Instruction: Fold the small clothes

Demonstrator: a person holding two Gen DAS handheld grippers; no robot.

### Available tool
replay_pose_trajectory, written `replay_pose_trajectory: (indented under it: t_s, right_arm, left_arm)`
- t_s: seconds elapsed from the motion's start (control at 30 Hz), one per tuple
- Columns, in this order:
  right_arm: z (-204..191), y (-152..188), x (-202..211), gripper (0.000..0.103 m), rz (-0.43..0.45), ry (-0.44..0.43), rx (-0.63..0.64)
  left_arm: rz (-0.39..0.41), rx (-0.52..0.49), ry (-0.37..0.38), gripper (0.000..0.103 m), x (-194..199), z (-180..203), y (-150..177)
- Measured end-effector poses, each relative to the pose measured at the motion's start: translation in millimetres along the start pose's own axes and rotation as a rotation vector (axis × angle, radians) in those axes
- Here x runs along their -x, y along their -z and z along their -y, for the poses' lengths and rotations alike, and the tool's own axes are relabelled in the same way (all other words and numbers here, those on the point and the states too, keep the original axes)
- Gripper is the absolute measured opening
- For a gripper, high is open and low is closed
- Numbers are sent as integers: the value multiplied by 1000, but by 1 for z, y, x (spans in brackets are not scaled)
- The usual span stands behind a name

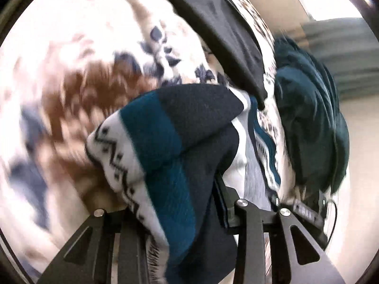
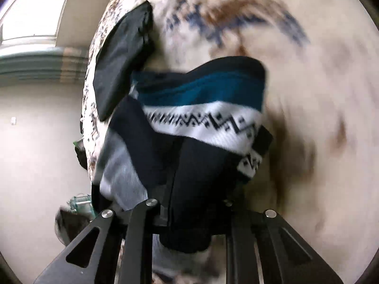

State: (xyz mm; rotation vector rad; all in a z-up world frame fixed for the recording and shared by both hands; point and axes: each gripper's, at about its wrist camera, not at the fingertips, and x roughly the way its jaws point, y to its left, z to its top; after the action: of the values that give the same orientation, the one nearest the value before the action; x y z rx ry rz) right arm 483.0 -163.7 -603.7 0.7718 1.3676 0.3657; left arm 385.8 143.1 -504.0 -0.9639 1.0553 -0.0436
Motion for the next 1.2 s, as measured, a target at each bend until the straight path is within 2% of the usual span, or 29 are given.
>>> replay_pose_trajectory:
  t_s: [0.07, 0.1, 0.17, 0.2, 0.27, 0.3, 0.33, 0.37, 0.4, 0.43, 0.47, 0.57, 0.63, 0.7, 0.8, 0.83, 0.87, 0.93, 0.97, 1.07, 1.13, 1.2]
  right_arm:
    - [0, 25, -3, 21, -11, 5, -37]
    - [0, 35, -5, 24, -26, 44, -31]
    - [3, 35, -4, 36, -41, 85, -49]
    - [4, 31, -3, 39, -44, 90, -64]
    - [5, 24, 9, 52, -36, 125, -62]
    - [3, 22, 15, 54, -24, 129, -56]
    - [-2, 18, 23, 61, -10, 140, -41]
    - [-10, 14, 31, 71, 17, 195, -12]
    - [-19, 11, 39, 72, 49, 247, 25]
    - [-24, 10, 46, 72, 66, 276, 56]
    - [-29, 5, 51, 72, 76, 297, 82]
    - [-48, -12, 56, 72, 93, 332, 189]
    - [-53, -27, 47, 72, 82, 346, 240]
    - [-54, -45, 28, 72, 62, 357, 288]
    - [-60, -72, -9, 72, 22, 327, 300]
    - [-60, -80, -25, 71, -25, 335, 309]
    - [-61, -85, -36, 56, -43, 357, 317]
    - [-65, -88, -48, 22, -57, 387, 364]
    - [-69, -87, -49, 16, -57, 395, 387]
    - [-89, -84, -37, 12, 10, 445, 489]
    - [-92, -91, -30, 12, 48, 448, 484]
    - [-87, -100, -33, 13, 14, 421, 447]
  left_arm:
    - [-40, -58, -8, 33, 6, -5, -8]
    - [-68, -82, -27, 35, 7, -5, -6]
    - [-103, -89, -46, 38, 11, -12, 0]
    - [-104, -85, -53, 39, 14, -13, 2]
    - [-61, -77, -95, 42, 26, -10, 12]
    - [-40, -77, -126, 43, 38, -17, 24]
    - [-2, -66, -172, 43, 50, -18, 35]
    - [53, -48, -215, 49, 63, -20, 49]
    - [78, -33, -248, 55, 70, -24, 59]
    - [116, 11, -330, 70, 80, -30, 75]
    - [137, 50, -397, 75, 86, -37, 87]
    - [147, 172, -512, 75, 85, -67, 119]
    - [114, 248, -534, 75, 75, -92, 136]
    - [105, 264, -536, 75, 64, -104, 143]
    - [102, 231, -542, 89, 54, -104, 140]
    - [98, 238, -519, 102, 49, -106, 138]
    - [94, 244, -513, 103, 45, -108, 136]
    - [80, 259, -548, 103, 35, -107, 132]
    - [81, 265, -566, 103, 31, -105, 130]
    - [65, 290, -591, 103, 24, -102, 125]
    - [45, 294, -585, 103, 23, -97, 120]
    - [62, 318, -558, 103, 29, -91, 111]
